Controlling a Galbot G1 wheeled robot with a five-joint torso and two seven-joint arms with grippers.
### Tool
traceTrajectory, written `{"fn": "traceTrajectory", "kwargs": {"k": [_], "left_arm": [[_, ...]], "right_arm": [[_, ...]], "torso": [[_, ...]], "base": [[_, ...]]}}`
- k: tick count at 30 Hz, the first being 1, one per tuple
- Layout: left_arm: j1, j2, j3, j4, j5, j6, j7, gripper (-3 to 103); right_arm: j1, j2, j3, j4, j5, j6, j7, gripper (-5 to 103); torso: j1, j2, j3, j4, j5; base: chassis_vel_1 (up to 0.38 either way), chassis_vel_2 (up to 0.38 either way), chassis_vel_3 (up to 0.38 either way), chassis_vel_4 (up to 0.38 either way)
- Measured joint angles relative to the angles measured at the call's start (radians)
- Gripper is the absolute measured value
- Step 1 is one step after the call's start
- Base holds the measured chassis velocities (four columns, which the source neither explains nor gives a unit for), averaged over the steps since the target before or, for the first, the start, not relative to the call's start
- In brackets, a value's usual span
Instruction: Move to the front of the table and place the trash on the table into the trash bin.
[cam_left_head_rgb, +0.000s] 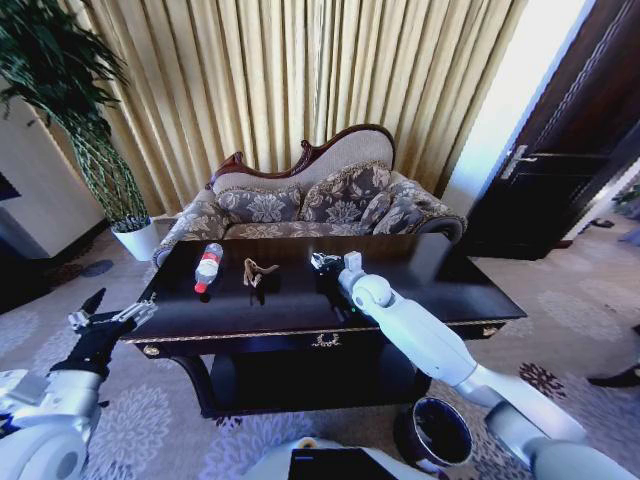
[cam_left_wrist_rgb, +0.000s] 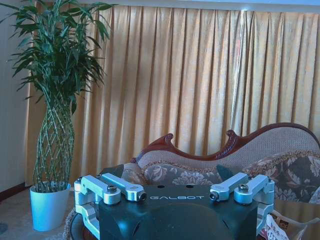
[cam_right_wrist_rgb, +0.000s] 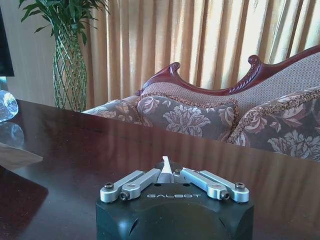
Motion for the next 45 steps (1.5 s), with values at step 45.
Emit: {"fn": "traceTrajectory", "kwargs": {"k": [45], "left_arm": [[-0.081,0.126,0.008,0.0,-0.116,0.044,-0.044,100]], "right_arm": [[-0.968,-0.1,0.899,0.836,-0.039,-0.029,0.255,0]], "torso": [[0.0,0.0,0.0,0.0,-0.0001]], "base": [[0.0,0.0,0.0,0.0]]}}
